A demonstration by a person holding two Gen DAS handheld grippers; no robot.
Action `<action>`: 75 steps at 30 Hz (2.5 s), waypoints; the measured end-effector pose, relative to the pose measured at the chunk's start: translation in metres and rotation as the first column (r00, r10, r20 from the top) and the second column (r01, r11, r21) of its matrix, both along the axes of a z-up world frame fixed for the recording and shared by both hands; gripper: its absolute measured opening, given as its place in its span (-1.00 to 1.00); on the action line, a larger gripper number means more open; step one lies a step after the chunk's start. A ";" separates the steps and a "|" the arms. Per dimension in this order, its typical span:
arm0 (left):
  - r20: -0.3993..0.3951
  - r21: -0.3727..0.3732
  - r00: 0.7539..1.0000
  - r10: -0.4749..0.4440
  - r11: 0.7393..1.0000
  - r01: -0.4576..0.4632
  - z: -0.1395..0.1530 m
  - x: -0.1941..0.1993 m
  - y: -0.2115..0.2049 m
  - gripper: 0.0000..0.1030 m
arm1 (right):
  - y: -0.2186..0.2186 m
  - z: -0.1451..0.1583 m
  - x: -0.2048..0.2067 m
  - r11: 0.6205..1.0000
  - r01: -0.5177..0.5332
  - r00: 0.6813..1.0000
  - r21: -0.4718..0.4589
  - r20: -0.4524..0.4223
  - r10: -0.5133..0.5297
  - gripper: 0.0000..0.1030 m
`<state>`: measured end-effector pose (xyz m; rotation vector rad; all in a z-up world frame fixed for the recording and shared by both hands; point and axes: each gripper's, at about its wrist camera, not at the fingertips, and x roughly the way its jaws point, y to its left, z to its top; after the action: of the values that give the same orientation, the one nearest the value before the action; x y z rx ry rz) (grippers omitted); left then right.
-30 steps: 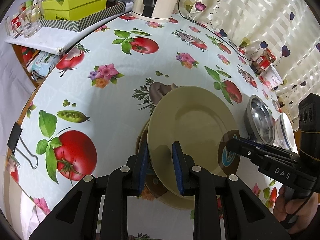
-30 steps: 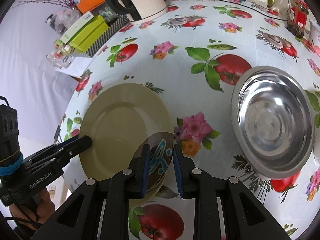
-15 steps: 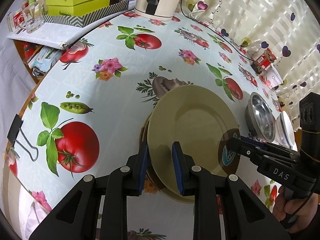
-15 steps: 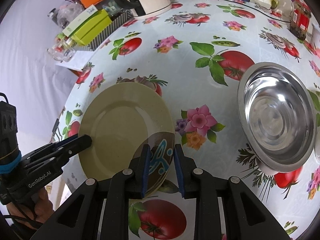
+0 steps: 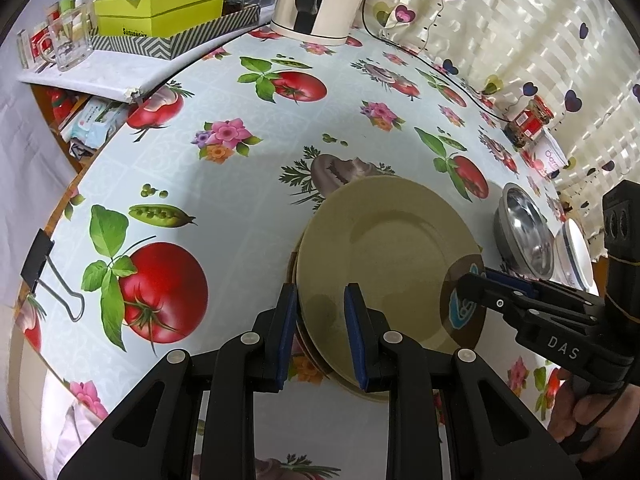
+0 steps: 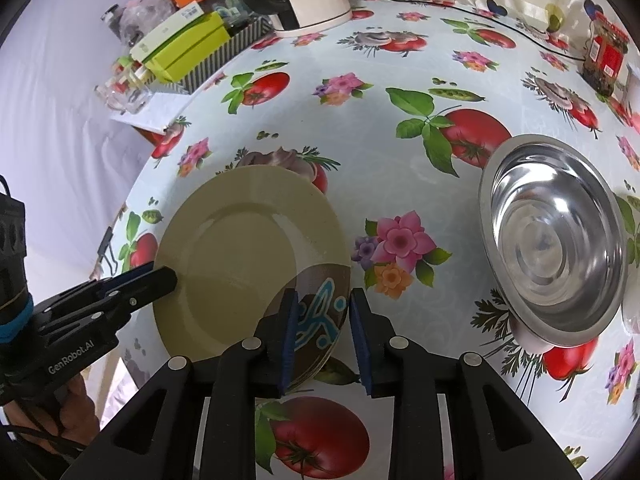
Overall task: Organize plates and bowls
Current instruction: 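Lower the beige plate onto the plate stack and open both tools, then move both tools away from the plates toward the steel bowl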
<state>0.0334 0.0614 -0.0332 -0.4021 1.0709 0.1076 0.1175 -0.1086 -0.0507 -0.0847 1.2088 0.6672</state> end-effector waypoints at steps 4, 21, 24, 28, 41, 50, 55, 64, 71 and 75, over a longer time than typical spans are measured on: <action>0.006 -0.002 1.000 0.000 1.000 0.000 0.001 0.000 0.001 -0.51 | 0.000 0.002 -0.001 1.000 -0.001 1.000 0.000 0.011 0.001 -0.48; 0.009 -0.021 1.000 0.004 1.000 -0.004 -0.007 0.011 0.012 -0.51 | -0.006 0.009 0.006 0.999 0.027 0.998 0.022 0.064 -0.028 -0.71; 0.013 -0.023 1.000 -0.008 1.000 0.008 -0.006 0.009 0.009 -0.52 | -0.004 0.008 0.004 1.000 0.014 0.997 0.017 0.073 -0.015 -0.75; 0.012 -0.018 1.000 -0.005 1.000 0.005 -0.005 0.007 0.007 -0.52 | -0.003 0.009 0.001 1.000 0.010 0.997 0.015 0.078 -0.011 -0.76; 0.023 -0.004 1.000 -0.009 1.000 0.009 -0.003 0.004 0.007 -0.52 | -0.007 0.009 -0.005 1.000 0.007 0.997 0.017 0.077 -0.008 -0.75; 0.083 0.017 0.997 -0.006 1.000 0.004 0.019 -0.002 0.004 -0.52 | -0.030 0.027 -0.012 0.998 0.020 0.994 0.063 0.110 -0.027 -0.48; 0.110 0.030 0.993 -0.039 0.999 0.036 0.030 -0.004 -0.008 -0.51 | -0.046 0.037 -0.021 0.995 0.032 0.991 0.092 0.128 -0.044 -0.41; 0.130 0.039 0.986 -0.103 0.994 0.099 0.039 0.000 -0.032 -0.51 | -0.072 0.053 -0.032 0.990 0.078 0.978 0.118 0.185 -0.099 -0.41; 0.130 0.044 0.982 -0.137 0.990 0.132 0.040 0.008 -0.045 -0.51 | -0.088 0.053 -0.033 0.986 0.120 0.974 0.112 0.181 -0.139 -0.39; 0.133 0.047 0.979 -0.156 0.987 0.151 0.042 0.013 -0.053 -0.51 | -0.092 0.051 -0.034 0.987 0.135 0.972 0.091 0.183 -0.149 -0.39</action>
<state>0.0460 0.0087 0.0085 -0.2888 0.9601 -0.0370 0.0839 -0.2010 0.0008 0.0038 0.9946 0.5666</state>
